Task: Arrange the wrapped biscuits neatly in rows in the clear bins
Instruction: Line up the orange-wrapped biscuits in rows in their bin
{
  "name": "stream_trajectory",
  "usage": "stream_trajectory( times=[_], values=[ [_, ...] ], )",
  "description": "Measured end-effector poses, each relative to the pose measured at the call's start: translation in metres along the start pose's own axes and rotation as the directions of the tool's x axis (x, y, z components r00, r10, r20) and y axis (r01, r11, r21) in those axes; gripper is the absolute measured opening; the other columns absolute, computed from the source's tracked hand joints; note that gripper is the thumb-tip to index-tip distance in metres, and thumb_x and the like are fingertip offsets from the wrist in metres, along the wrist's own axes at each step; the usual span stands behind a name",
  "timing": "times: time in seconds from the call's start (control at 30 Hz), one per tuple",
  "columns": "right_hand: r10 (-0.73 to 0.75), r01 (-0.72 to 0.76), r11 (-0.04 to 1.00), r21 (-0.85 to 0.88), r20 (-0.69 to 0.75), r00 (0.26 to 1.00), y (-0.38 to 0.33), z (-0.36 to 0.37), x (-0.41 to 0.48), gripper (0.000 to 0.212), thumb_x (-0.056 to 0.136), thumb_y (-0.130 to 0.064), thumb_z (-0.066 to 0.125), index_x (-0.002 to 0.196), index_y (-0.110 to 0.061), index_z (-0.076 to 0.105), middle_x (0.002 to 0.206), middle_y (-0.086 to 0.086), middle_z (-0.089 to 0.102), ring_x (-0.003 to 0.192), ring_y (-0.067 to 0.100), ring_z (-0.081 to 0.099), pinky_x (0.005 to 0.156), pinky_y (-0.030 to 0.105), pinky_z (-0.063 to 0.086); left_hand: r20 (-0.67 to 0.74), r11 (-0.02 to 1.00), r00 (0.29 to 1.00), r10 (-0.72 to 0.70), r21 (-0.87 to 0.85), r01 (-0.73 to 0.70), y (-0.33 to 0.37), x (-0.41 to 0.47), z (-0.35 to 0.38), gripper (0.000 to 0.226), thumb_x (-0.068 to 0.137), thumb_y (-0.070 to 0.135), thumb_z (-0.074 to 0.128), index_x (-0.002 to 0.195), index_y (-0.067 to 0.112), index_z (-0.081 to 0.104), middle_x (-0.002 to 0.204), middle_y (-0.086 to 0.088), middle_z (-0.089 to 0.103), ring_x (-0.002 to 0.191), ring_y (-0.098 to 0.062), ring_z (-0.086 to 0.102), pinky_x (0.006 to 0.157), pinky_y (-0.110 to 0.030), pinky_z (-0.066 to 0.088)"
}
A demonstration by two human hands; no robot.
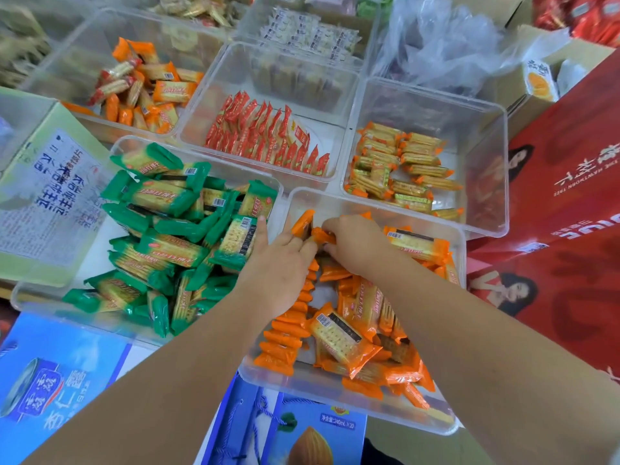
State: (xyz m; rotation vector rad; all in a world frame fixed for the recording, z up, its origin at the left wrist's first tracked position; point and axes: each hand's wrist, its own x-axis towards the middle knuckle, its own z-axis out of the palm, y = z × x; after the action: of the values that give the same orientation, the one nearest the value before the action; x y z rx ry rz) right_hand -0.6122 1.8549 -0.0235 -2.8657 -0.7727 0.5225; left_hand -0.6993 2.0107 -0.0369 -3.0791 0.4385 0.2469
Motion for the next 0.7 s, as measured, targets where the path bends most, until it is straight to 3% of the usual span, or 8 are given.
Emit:
stream_trajectory(
  times=[0.1, 0.2, 0.27, 0.37, 0.43, 0.5, 0.6, 0.7],
  values=[
    [-0.096, 0.098, 0.985, 0.142, -0.023, 0.995, -0.010, 0.000, 0.003, 0.023, 0.095, -0.025, 0.062, 0.116, -0.017, 0.068, 0.112, 0.007, 0.068, 0.104, 0.027, 0.062, 0.081, 0.037, 0.048, -0.023, 1.000, 1.000, -0.014, -0.002, 0.014, 0.002, -0.016, 0.004, 0.039, 0.098, 0.027, 0.054, 0.137, 0.025, 0.054, 0.145, 0.000, 0.049, 0.146, -0.024, 0.028, 0.116, -0.070, -0.008],
    [-0.121, 0.131, 0.953, 0.274, -0.051, 0.991, -0.013, 0.000, 0.007, 0.030, 0.095, -0.015, 0.057, 0.123, -0.014, 0.068, 0.120, 0.008, 0.069, 0.110, 0.027, 0.061, 0.094, 0.041, 0.049, -0.031, 0.999, 0.998, -0.052, -0.012, 0.052, 0.005, -0.024, 0.005, 0.042, 0.095, 0.025, 0.057, 0.137, 0.024, 0.058, 0.152, -0.006, 0.038, 0.149, -0.027, 0.018, 0.113, -0.071, -0.011],
    [-0.089, 0.103, 0.940, 0.324, -0.059, 0.994, -0.012, -0.002, 0.010, 0.043, 0.097, -0.010, 0.054, 0.139, -0.015, 0.058, 0.140, 0.009, 0.057, 0.126, 0.026, 0.053, 0.105, 0.034, 0.041, -0.014, 0.998, 0.998, -0.058, 0.010, 0.058, 0.007, -0.024, 0.004, 0.049, 0.098, 0.026, 0.052, 0.146, 0.023, 0.049, 0.163, -0.009, 0.021, 0.153, -0.030, 0.004, 0.110, -0.072, -0.018],
    [-0.128, 0.105, 0.956, 0.275, 0.067, 0.990, -0.013, -0.002, 0.014, 0.055, 0.100, -0.010, 0.049, 0.154, -0.017, 0.038, 0.162, 0.005, 0.032, 0.147, 0.021, 0.032, 0.116, 0.029, 0.027, 0.037, 0.996, 0.998, -0.047, 0.080, 0.044, 0.008, -0.019, 0.007, 0.056, 0.103, 0.030, 0.040, 0.157, 0.021, 0.030, 0.170, -0.008, -0.001, 0.154, -0.031, -0.015, 0.103, -0.073, -0.029],
    [-0.139, 0.107, 0.975, 0.194, 0.159, 0.978, -0.015, 0.000, 0.020, 0.057, 0.101, -0.012, 0.046, 0.156, -0.016, 0.032, 0.164, 0.005, 0.026, 0.149, 0.022, 0.029, 0.117, 0.030, 0.026, 0.059, 0.993, 0.997, -0.044, 0.112, 0.037, 0.008, -0.018, 0.009, 0.057, 0.105, 0.033, 0.035, 0.159, 0.020, 0.024, 0.170, -0.007, -0.003, 0.153, -0.033, -0.019, 0.102, -0.075, -0.028],
    [-0.097, 0.073, 0.989, 0.129, 0.193, 0.976, -0.017, 0.000, 0.025, 0.060, 0.101, -0.014, 0.048, 0.158, -0.015, 0.027, 0.162, 0.007, 0.027, 0.143, 0.026, 0.037, 0.114, 0.034, 0.034, 0.066, 0.992, 0.997, -0.040, 0.126, 0.031, 0.008, -0.018, 0.010, 0.057, 0.105, 0.034, 0.032, 0.160, 0.018, 0.023, 0.170, -0.007, 0.000, 0.153, -0.034, -0.018, 0.102, -0.076, -0.027],
    [-0.071, 0.082, 0.996, -0.044, 0.218, 0.973, -0.018, -0.001, 0.028, 0.047, 0.100, -0.024, 0.053, 0.144, -0.012, 0.046, 0.144, 0.010, 0.036, 0.117, 0.034, 0.057, 0.098, 0.044, 0.048, 0.051, 0.996, 0.998, -0.030, 0.088, 0.025, 0.008, -0.020, 0.011, 0.056, 0.106, 0.033, 0.032, 0.159, 0.018, 0.023, 0.169, -0.006, 0.008, 0.154, -0.032, -0.013, 0.104, -0.074, -0.026],
    [-0.067, 0.086, 0.992, -0.091, 0.201, 0.977, -0.019, 0.000, 0.025, 0.037, 0.098, -0.029, 0.054, 0.131, -0.012, 0.055, 0.134, 0.010, 0.042, 0.107, 0.034, 0.059, 0.091, 0.046, 0.050, 0.026, 0.999, 0.999, -0.033, 0.031, 0.033, 0.007, -0.021, 0.010, 0.053, 0.105, 0.031, 0.033, 0.157, 0.019, 0.029, 0.168, -0.003, 0.017, 0.155, -0.031, -0.006, 0.111, -0.074, -0.016]
  ],
)
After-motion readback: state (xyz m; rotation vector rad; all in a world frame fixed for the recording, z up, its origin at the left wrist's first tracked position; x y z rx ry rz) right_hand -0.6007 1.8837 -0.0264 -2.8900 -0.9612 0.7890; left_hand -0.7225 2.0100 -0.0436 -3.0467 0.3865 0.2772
